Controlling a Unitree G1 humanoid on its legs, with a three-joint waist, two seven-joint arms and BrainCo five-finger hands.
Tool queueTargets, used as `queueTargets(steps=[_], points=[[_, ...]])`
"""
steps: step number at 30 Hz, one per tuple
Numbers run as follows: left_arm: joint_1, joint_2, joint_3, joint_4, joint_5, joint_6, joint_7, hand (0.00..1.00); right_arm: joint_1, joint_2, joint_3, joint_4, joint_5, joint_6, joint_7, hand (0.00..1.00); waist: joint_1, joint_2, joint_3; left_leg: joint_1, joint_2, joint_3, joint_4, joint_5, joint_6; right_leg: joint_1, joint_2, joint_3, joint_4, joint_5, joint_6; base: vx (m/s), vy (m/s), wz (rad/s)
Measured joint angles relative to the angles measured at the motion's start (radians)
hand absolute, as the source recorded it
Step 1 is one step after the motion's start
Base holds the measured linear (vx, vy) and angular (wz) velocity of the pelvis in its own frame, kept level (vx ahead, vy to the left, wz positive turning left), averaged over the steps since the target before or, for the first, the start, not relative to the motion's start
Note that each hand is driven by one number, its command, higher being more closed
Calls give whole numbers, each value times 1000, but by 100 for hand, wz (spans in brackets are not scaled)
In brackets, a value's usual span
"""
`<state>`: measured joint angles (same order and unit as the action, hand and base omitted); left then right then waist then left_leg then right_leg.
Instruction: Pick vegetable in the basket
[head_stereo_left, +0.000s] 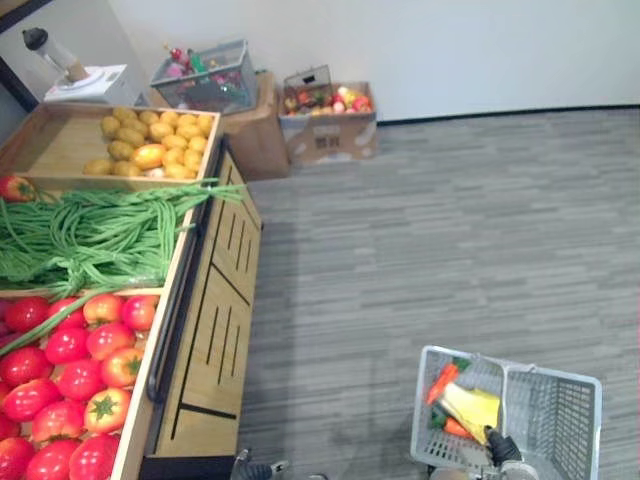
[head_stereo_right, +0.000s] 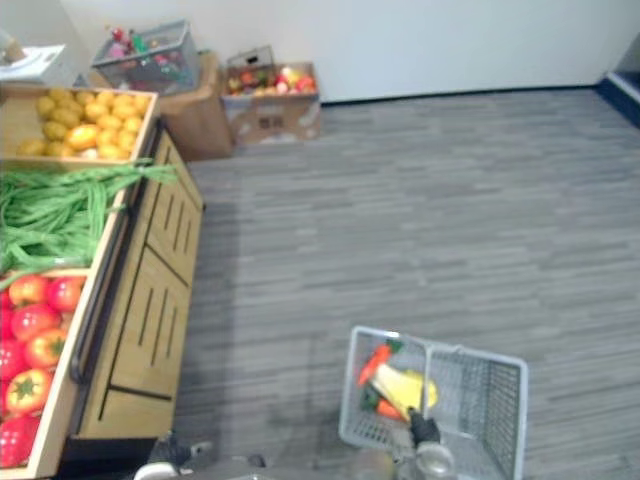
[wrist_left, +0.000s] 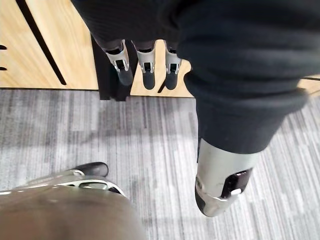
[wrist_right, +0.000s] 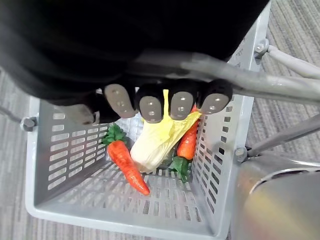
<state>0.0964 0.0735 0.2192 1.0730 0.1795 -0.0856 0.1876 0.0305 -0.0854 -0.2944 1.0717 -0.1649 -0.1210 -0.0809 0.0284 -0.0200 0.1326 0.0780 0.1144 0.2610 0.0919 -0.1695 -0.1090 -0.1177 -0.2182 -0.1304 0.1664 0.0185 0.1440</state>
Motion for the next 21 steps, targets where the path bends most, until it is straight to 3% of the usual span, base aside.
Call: queueTargets(steps=[3,4,7,10,13,16,21], points=[[0,28,-7,-1,-5,-2,-13,0,12,34,24,-4,1,-5,0,100,2,-37,-24,-13,-5,-28,2,2,5,-19,-14,-2,45,-10,-1,-66,10,21],[1,43,-1,0,-17,-3,-22,0,17,56,27,-3,7,-7,1,100,3,-61,-37,-36,-6,-47,8,4,11,-18,-16,-11,25,-11,-1,-66,-22,28],[13,47,49,9,-44,-2,-39,0,28,63,24,18,9,-9,6,100,6,-88,-63,-60,-13,-70,15,8,12,21,-14,-43,-70,-9,18,-27,-35,22],[30,37,76,47,-102,0,-47,0,40,47,-6,49,13,-5,6,100,5,-64,-102,-60,-13,-57,-8,17,11,61,0,-53,-183,41,18,6,-6,1],[45,31,92,80,-183,-1,-65,0,41,40,-14,74,16,3,8,100,3,-57,-120,-57,-16,-47,-22,19,9,88,11,-45,-275,94,18,24,-21,-21],[49,12,92,84,-304,-3,-82,0,43,27,-46,87,29,3,12,100,3,-32,-123,-25,-12,-28,-31,20,6,96,19,-29,-274,95,19,56,-14,-15],[42,4,93,112,-330,-24,-108,0,56,16,-83,88,104,5,21,100,-1,-19,-119,16,-10,-18,-54,18,4,120,23,-28,-275,93,16,31,-7,-9]])
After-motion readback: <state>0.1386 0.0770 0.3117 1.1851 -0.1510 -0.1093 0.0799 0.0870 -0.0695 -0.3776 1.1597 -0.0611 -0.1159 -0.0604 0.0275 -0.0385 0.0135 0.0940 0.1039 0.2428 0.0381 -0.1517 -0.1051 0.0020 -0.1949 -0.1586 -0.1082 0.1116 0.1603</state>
